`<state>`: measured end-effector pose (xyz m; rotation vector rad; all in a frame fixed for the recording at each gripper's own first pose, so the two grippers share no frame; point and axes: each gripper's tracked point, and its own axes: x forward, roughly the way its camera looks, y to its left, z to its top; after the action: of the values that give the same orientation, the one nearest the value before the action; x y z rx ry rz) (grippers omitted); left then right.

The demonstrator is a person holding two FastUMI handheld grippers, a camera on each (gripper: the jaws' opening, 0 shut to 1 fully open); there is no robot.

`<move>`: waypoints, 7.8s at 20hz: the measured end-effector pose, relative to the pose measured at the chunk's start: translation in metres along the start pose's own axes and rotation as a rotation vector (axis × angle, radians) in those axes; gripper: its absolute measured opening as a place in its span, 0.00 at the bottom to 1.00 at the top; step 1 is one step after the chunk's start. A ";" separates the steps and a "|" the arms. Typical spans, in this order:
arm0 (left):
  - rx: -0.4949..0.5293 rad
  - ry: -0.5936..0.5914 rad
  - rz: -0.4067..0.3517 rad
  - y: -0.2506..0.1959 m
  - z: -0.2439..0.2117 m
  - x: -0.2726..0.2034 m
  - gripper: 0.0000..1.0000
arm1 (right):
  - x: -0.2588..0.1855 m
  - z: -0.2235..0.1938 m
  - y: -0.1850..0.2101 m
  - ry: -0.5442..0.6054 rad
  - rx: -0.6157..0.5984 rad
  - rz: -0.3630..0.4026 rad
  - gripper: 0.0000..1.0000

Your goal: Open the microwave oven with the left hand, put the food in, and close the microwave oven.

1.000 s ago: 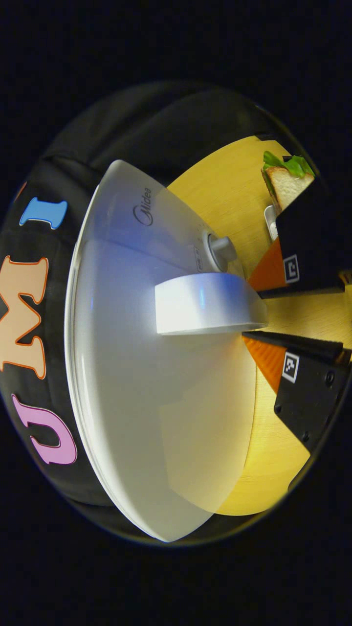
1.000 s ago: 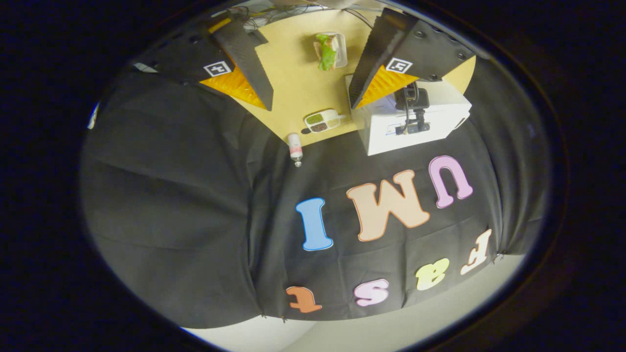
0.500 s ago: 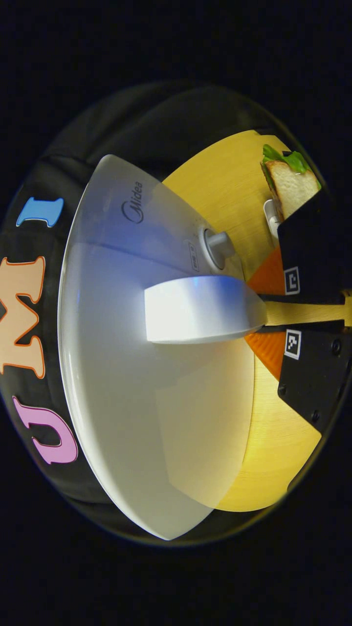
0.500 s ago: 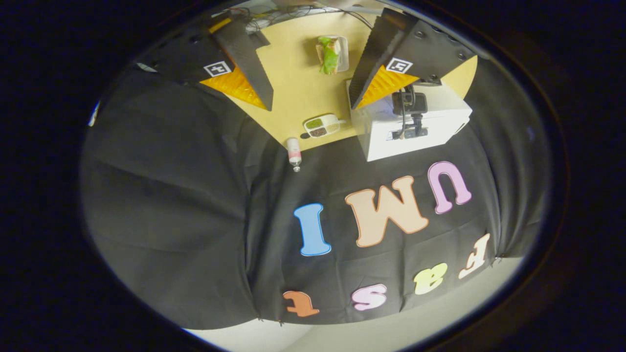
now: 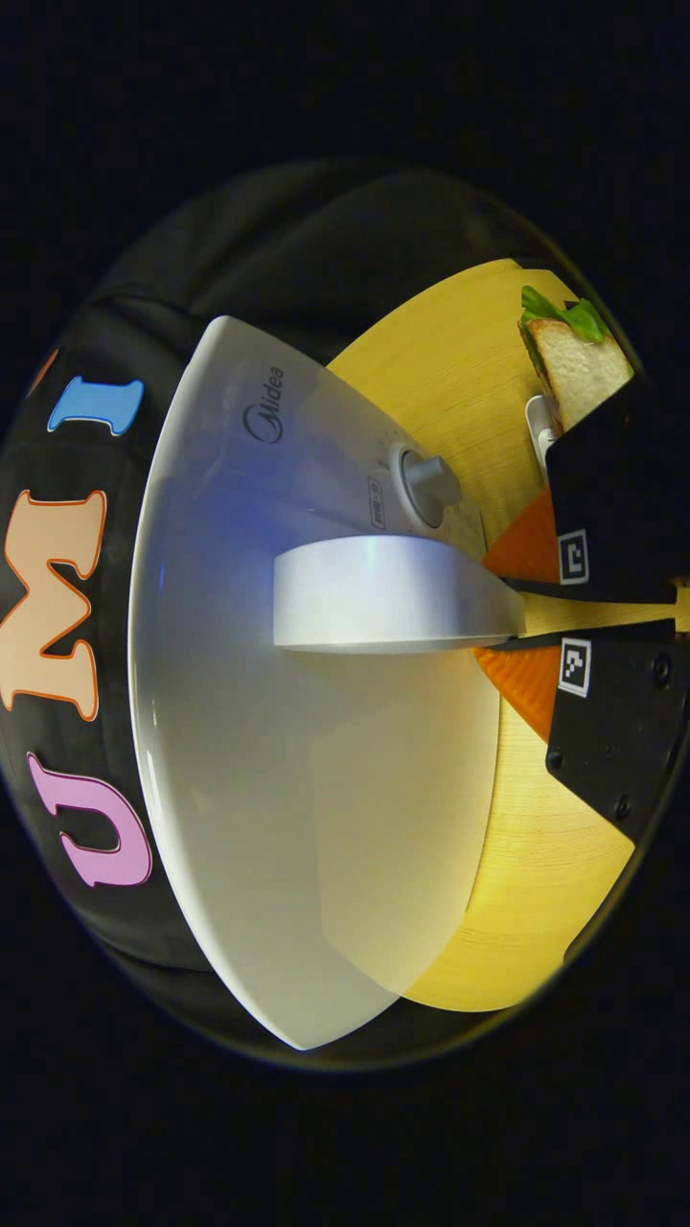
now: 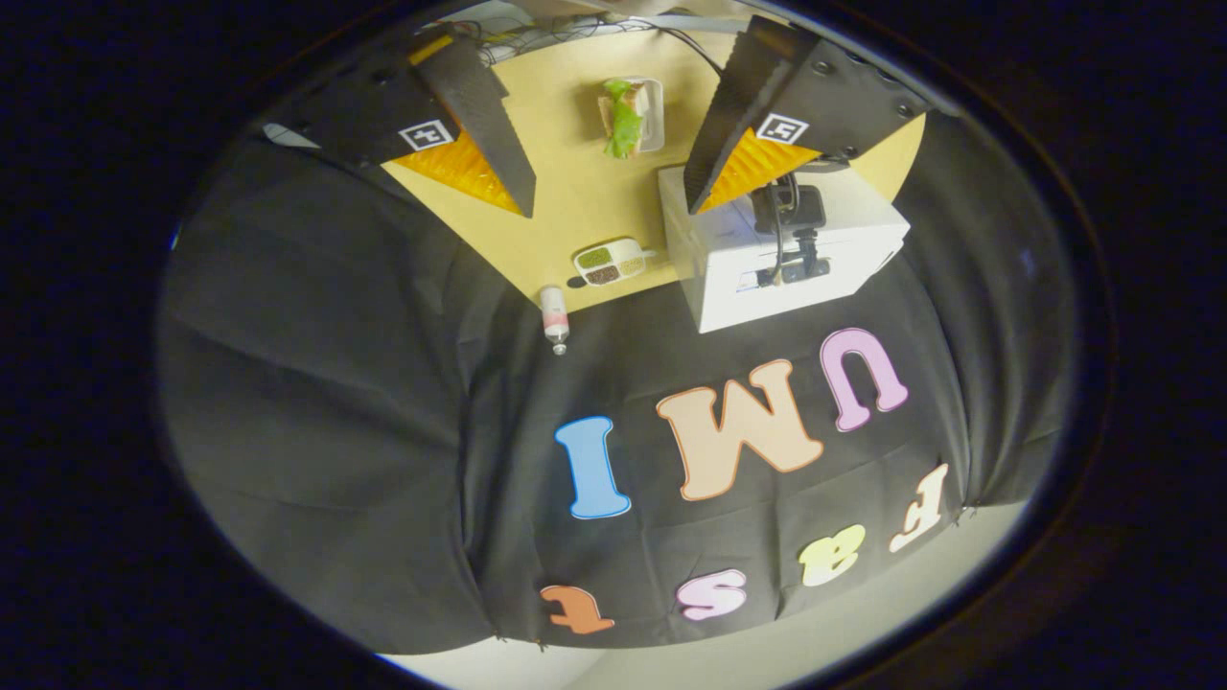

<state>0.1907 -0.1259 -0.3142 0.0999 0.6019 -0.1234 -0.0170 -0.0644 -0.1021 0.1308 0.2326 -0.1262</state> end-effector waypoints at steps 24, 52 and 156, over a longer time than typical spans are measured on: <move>-0.015 0.010 -0.021 0.011 -0.057 -0.066 0.17 | 0.048 -0.027 0.030 0.146 -0.108 0.099 0.98; -0.315 -0.069 0.399 0.199 -0.157 -0.272 0.98 | 0.074 -0.168 0.028 0.530 -0.146 0.211 0.99; -0.339 -0.129 0.353 0.386 -0.122 -0.310 0.95 | 0.320 -0.231 0.321 0.125 0.314 0.073 0.47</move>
<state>-0.0751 0.2980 -0.2148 -0.1308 0.4610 0.3120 0.2860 0.2499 -0.3642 0.4598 0.3318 -0.0807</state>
